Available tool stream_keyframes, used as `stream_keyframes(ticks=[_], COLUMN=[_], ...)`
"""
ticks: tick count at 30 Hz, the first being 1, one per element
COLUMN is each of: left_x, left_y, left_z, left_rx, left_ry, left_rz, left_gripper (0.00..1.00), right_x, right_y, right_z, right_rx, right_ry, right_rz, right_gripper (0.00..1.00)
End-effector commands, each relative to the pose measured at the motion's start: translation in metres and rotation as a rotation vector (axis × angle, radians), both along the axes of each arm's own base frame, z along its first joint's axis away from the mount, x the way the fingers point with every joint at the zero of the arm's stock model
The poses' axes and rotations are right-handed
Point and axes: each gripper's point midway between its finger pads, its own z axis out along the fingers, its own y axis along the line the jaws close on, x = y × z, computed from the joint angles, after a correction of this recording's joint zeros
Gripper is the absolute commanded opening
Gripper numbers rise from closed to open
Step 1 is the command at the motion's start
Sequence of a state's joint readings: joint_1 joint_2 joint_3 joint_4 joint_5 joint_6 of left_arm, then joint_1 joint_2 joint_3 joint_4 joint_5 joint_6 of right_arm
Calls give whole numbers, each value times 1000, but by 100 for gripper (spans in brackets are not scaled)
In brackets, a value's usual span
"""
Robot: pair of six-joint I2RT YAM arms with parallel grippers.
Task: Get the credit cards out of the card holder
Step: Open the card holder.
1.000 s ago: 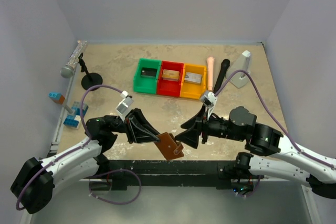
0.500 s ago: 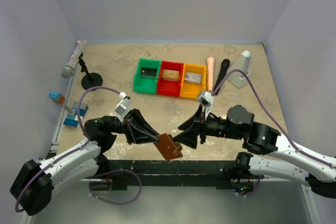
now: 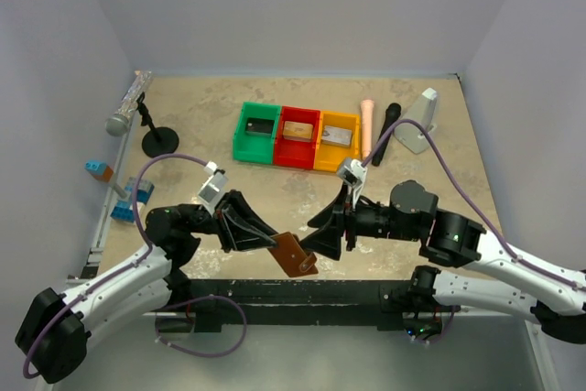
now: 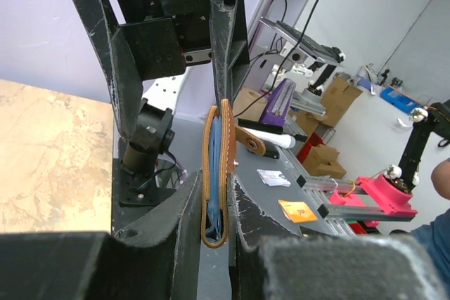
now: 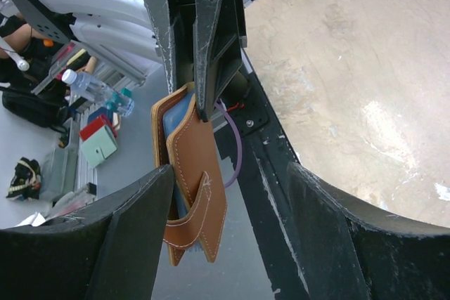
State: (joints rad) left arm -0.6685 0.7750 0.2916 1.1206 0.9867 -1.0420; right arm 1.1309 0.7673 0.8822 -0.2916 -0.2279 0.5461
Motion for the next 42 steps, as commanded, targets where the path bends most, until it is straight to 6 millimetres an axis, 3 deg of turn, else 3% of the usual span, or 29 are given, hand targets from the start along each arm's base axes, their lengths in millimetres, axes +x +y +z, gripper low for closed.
stream_keyframes(ticks=[1, 5, 11, 18, 27, 33, 36, 40, 42], left_x=[12, 10, 13, 16, 12, 14, 14, 17, 22], left_y=[1, 2, 1, 2, 5, 5, 5, 4, 3], left_z=[40, 45, 36, 35, 49, 48, 46, 42, 36], left_rx=[-119, -123, -103, -109, -153, -158, -154, -137, -115], left_ry=[-73, -81, -71, -62, -80, -82, -80, -74, -61], left_rz=[98, 88, 107, 132, 122, 134, 131, 148, 175], left_gripper=[0, 0, 0, 0, 0, 0, 0, 3, 12], right_x=[3, 5, 1, 0, -14, -19, -20, -17, -16], right_y=[6, 7, -1, 2, 15, 19, 18, 12, 8], right_z=[-2, -4, 7, -1, -5, -5, -2, 0, 0], right_rx=[-34, -52, -17, -31, -41, -35, -26, -31, -42], right_ry=[-23, -19, -47, -33, 5, 21, 16, 7, -3], right_rz=[20, 8, 15, 25, 134, 169, 169, 145, 131], right_gripper=[70, 70, 71, 72, 51, 41, 27, 0, 0])
